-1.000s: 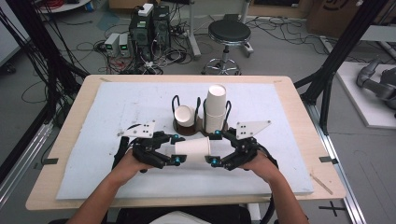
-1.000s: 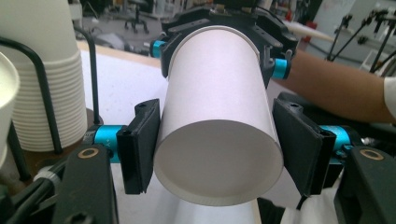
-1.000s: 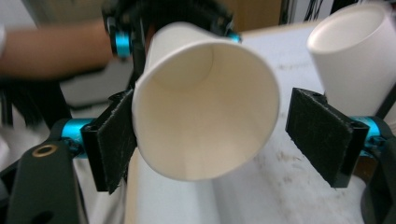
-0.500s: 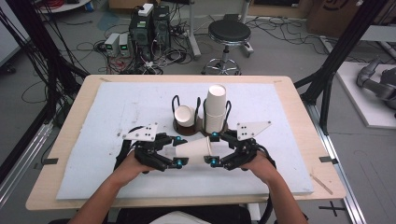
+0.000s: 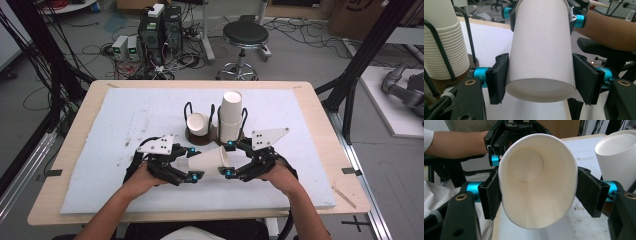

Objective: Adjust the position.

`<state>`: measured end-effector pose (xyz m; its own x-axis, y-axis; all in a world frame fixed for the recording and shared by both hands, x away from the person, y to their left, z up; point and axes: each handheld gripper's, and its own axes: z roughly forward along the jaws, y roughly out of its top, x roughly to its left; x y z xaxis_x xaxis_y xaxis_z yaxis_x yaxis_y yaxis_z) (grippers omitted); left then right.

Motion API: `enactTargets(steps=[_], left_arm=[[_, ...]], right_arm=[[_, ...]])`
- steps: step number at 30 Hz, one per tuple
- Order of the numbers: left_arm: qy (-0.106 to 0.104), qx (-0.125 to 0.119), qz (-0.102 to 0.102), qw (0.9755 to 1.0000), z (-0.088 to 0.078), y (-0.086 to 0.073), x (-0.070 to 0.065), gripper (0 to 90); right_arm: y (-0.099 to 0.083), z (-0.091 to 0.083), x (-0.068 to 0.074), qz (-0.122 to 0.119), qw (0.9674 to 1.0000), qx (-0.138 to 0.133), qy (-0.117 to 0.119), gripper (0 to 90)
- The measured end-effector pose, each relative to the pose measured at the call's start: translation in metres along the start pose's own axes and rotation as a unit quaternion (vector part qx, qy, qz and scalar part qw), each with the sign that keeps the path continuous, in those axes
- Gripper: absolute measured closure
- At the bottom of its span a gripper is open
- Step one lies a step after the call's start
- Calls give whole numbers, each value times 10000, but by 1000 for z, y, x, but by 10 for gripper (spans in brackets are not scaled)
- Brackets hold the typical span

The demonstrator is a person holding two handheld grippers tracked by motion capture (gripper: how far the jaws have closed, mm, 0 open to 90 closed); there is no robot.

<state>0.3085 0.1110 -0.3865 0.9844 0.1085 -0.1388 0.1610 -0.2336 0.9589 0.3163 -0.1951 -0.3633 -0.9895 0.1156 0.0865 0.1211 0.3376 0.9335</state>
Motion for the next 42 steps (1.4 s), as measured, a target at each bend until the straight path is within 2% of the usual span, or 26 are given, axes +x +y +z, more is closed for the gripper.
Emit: enactTargets(steps=[4, 6, 11, 13, 19, 21, 25, 30, 31, 34, 39, 42], left_arm=[[-56, -105, -19, 9999, -2, 1, 0, 352], [-18, -207, -39, 9998, -3, 2, 1, 351], [30, -391, -86, 9992, -10, 1, 4, 352], [34, -388, -54, 9992, -10, 1, 3, 352], [-41, -343, -1, 9994, -6, 1, 1, 352], [-32, -288, 23, 9996, -4, 1, 0, 354], [3, -213, 36, 9998, -3, 1, 0, 356], [174, -1, 1, 9998, 2, 2, -2, 312], [194, 14, 7, 9998, 2, 3, -2, 297], [197, 1, 15, 9998, 0, 3, -2, 294], [167, 36, -4, 9999, 3, 2, -3, 291], [111, 105, 20, 9999, 5, 0, -3, 340]], right_arm=[[0, -1, -1, 93, 9999, -95, 11, 266], [1, -2, 0, 309, 9987, -386, -105, 200], [0, -9, -2, 484, 9966, -647, -169, 194], [-3, -8, -3, 537, 9962, -678, -133, 194], [-4, 2, -3, 541, 9963, -661, 27, 195], [-4, 4, -2, 503, 9966, -643, 101, 240], [-4, 2, -2, 343, 9974, -633, 62, 284], [-4, 1, -3, 343, 9985, -421, 29, 286], [-3, 1, -3, 282, 9990, -333, -19, 287], [0, 1, -2, 143, 9997, -166, -100, 289], [3, 2, 0, 116, 9999, -25, -113, 289], [4, 3, 1, 115, 9999, -16, -46, 289]])
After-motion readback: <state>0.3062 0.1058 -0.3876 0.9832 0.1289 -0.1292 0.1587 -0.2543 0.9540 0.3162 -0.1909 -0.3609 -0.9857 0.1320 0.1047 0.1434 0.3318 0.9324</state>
